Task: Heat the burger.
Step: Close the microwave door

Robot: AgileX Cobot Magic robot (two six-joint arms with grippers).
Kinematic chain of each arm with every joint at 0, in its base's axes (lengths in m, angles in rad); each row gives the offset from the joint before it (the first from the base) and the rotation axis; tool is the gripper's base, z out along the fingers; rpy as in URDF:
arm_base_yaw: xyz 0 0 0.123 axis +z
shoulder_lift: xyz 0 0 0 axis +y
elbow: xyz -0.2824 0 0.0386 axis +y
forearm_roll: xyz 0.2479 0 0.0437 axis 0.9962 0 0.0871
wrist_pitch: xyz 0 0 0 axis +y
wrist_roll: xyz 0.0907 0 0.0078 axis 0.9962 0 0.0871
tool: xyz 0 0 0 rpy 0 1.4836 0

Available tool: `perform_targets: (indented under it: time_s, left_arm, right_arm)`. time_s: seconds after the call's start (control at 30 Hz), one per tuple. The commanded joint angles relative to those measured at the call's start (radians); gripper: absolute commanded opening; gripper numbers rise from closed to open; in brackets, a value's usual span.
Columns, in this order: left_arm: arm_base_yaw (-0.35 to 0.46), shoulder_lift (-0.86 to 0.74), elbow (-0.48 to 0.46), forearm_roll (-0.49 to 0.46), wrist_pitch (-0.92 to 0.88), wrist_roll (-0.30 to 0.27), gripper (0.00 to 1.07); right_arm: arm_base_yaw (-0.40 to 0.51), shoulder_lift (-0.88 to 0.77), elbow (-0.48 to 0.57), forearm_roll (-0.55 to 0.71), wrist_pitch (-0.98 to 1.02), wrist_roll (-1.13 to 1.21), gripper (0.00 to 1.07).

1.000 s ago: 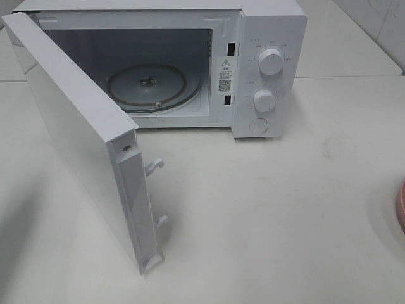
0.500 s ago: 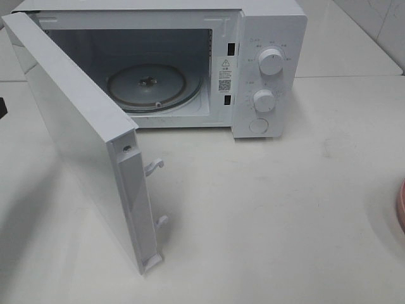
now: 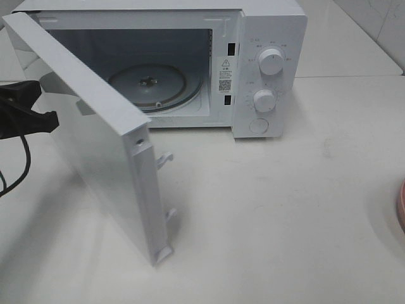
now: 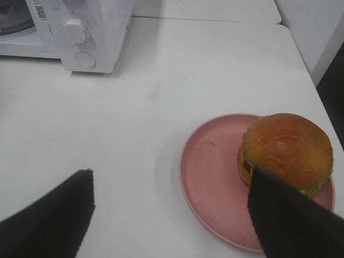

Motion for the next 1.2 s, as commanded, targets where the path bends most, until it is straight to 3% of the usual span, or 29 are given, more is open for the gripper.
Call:
perform_targets:
  time_s: [0.03,0.43,0.7,0.8,0.83,0.87,0.9,1.0,1.07,1.2]
  left_arm:
    - [-0.049,0.017,-0.036,0.036,-0.018,-0.005,0.00]
    - [-0.262,0.104,-0.183,-0.153,0.049,-0.006,0.00]
    - [-0.363,0.168,-0.303,-0.228,0.090,0.000,0.00]
    - [-0.414,0.190,-0.361,-0.307,0.137,0.030,0.00]
    - [-0.446,0.206,-0.403,-0.355,0.163,0.071,0.00]
    - [-0.446,0.206,-0.403,-0.355,0.163,0.071,0.00]
    - [-0.478,0.225,-0.450,-0.406,0.183,0.115,0.00]
    - [-0.515,0.249,-0.510,-0.486,0.210,0.174,0.00]
    - [-0.526,0.256,-0.529,-0.517,0.213,0.192,0.00]
    - [-0.552,0.302,-0.625,-0.656,0.248,0.294,0.00]
  right_arm:
    - [-0.007,-0.033,0.001,-0.003,-0.013,0.000,0.76]
    - [-0.007,-0.033,0.001,-0.003,-0.013,0.001,0.76]
    - [-0.007,-0.033,0.001,-0.003,-0.013,0.001,0.76]
    - [-0.007,-0.033,0.001,-0.003,-0.013,0.001,0.76]
    - [-0.007,-0.033,0.001,-0.003,-0.013,0.001,0.76]
    - [-0.007,-0.033,0.001,-0.003,-0.013,0.001,0.76]
    - [-0.007,-0.033,0.001,-0.003,-0.013,0.001,0.76]
    - [-0.007,-0.033,0.001,-0.003,-0.013,0.001,0.76]
    - [-0.007,-0.033,0.001,-0.003,-0.013,0.001,0.76]
    - [-0.007,-0.033,0.001,-0.003,-0.013,0.001,0.76]
